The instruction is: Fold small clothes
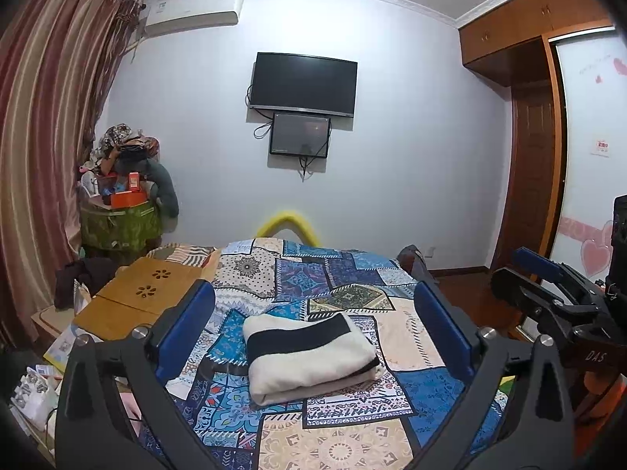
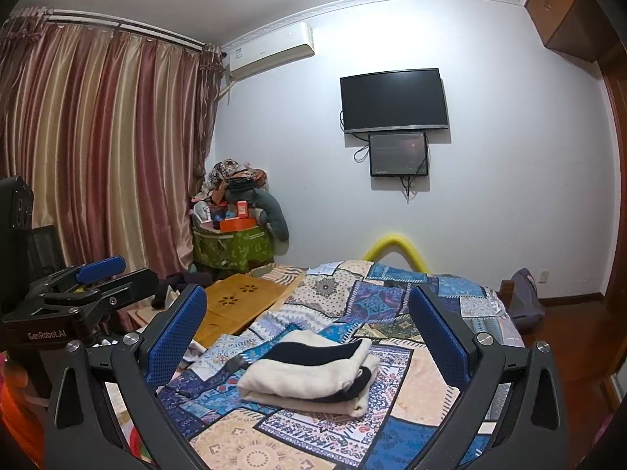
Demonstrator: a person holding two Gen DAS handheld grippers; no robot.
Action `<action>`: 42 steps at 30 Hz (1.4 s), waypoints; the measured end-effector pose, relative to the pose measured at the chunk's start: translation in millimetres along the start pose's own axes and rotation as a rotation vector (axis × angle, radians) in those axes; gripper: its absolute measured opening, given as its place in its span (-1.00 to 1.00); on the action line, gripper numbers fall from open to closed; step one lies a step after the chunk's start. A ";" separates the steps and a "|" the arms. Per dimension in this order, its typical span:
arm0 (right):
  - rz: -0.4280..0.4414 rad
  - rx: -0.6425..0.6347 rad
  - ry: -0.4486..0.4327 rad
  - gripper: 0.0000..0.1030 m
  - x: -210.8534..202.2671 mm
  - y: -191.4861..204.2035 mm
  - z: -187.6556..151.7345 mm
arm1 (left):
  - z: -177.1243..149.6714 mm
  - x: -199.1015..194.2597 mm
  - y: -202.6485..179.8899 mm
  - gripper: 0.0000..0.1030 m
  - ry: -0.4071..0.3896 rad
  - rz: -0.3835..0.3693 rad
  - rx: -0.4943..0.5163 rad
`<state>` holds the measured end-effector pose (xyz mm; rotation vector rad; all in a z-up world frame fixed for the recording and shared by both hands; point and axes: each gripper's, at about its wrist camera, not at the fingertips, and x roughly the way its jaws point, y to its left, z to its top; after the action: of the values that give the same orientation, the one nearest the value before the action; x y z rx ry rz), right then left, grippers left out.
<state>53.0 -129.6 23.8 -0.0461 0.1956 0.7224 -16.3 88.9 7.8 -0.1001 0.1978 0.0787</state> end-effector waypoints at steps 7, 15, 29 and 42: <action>-0.001 -0.001 0.012 0.99 0.2 0.7 -3.1 | -0.6 1.5 -1.0 0.99 0.005 -0.002 0.000; -0.005 0.003 0.024 0.99 0.5 -0.1 -3.0 | -1.3 5.0 1.9 0.99 0.010 0.005 -0.004; -0.012 0.014 0.038 0.99 0.9 -4.0 -3.8 | -3.0 12.0 3.5 0.99 0.027 0.011 -0.006; -0.016 0.013 0.043 0.99 0.6 -5.5 -3.0 | -2.7 13.2 3.3 0.99 0.025 0.004 0.000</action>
<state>56.6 -133.7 20.7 -0.0508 0.2412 0.7049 -4.2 92.8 2.3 -0.1003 0.2231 0.0811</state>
